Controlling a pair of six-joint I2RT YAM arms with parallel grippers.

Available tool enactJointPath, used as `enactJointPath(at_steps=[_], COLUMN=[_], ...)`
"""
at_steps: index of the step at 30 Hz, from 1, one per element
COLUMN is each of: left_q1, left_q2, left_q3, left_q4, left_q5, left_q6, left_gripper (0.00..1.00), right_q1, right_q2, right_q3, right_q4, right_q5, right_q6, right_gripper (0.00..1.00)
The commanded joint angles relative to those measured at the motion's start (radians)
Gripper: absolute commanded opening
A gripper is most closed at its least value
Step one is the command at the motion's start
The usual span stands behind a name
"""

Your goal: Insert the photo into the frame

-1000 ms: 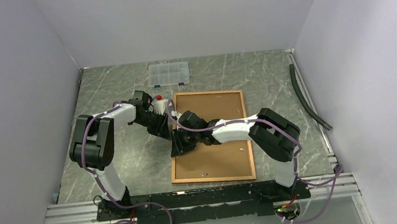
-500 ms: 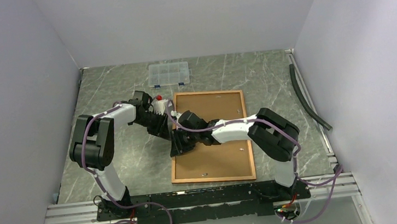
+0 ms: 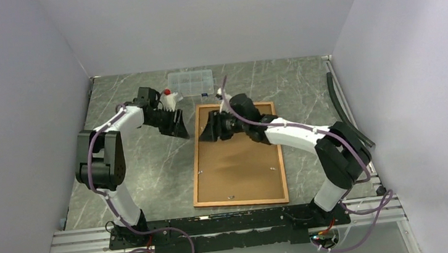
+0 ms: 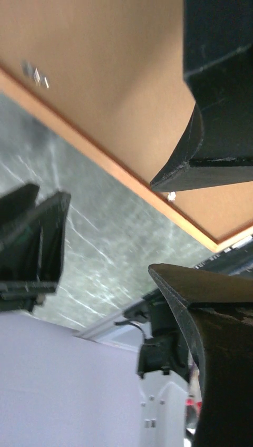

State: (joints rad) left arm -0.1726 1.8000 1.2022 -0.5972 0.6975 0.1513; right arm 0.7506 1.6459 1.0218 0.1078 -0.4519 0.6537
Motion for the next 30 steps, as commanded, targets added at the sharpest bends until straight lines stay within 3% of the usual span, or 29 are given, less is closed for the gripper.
enactJointPath(at_steps=[1, 7, 12, 30], left_q1=[0.002, 0.002, -0.002, -0.004], left_q2=[0.082, 0.2, 0.241, 0.257], left_q3=[0.084, 0.161, 0.172, 0.139], left_q4=[0.055, 0.083, 0.089, 0.113], left_q5=[0.053, 0.093, 0.108, 0.124], left_q6=[-0.067, -0.122, -0.124, -0.129], left_gripper=[0.54, 0.53, 0.46, 0.32], right_q1=[-0.105, -0.165, -0.175, -0.192], right_q2=[0.0, 0.143, 0.265, 0.509], right_q3=[-0.016, 0.088, 0.176, 0.39], right_q4=[0.056, 0.031, 0.045, 0.017], right_q5=[-0.011, -0.024, -0.045, -0.092], right_q6=[0.001, -0.013, -0.01, -0.036], right_gripper=[0.58, 0.6, 0.59, 0.56])
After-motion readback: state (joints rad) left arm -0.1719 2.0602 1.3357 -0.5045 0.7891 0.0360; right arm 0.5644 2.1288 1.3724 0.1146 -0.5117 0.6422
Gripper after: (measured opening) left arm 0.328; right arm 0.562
